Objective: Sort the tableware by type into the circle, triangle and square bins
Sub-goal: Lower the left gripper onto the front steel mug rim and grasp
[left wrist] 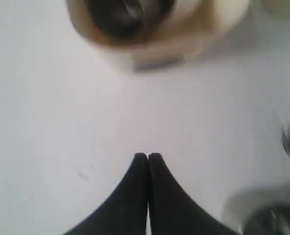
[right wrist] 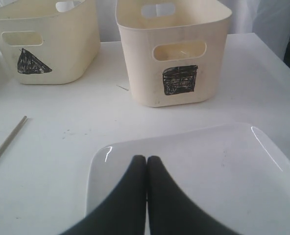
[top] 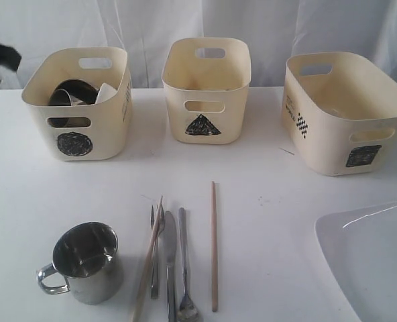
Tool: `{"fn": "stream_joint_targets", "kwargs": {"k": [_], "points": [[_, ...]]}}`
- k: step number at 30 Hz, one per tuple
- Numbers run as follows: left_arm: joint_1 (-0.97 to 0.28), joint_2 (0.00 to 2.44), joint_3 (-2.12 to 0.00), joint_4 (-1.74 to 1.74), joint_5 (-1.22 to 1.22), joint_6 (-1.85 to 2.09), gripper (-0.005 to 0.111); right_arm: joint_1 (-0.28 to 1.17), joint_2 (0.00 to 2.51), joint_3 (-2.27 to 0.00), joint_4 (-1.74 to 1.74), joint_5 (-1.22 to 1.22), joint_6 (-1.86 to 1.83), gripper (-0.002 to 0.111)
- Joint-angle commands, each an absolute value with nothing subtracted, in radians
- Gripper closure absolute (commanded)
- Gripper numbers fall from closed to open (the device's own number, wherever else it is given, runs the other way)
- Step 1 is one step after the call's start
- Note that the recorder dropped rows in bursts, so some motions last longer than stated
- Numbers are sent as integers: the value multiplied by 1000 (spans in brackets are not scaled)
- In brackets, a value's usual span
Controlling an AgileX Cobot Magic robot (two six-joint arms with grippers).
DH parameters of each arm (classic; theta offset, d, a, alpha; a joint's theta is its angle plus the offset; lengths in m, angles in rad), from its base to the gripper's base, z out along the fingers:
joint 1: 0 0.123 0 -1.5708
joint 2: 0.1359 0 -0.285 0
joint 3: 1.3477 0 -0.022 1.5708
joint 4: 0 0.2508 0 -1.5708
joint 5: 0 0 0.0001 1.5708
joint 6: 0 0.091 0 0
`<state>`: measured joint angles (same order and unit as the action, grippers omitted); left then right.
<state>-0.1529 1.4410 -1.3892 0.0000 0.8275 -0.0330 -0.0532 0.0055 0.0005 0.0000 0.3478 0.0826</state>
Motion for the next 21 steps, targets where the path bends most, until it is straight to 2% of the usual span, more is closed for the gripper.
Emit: {"fn": "stream_joint_targets", "kwargs": {"k": [1, 6, 12, 16, 18, 21], "points": [[-152, 1432, -1296, -281, 1121, 124, 106, -58, 0, 0, 0, 347, 83, 108], [-158, 1432, -1111, -546, 1033, 269, 107, -58, 0, 0, 0, 347, 83, 108], [-186, 1432, -936, -537, 780, 269, 107, -58, 0, 0, 0, 347, 83, 108], [-186, 1432, -907, -517, 725, 292, 106, -58, 0, 0, 0, 347, 83, 108], [-186, 1434, -908, -517, 722, 331, 99, -58, 0, 0, 0, 347, 83, 108], [-186, 1445, -908, -527, 725, 378, 80, -58, 0, 0, 0, 347, 83, 108]]}}
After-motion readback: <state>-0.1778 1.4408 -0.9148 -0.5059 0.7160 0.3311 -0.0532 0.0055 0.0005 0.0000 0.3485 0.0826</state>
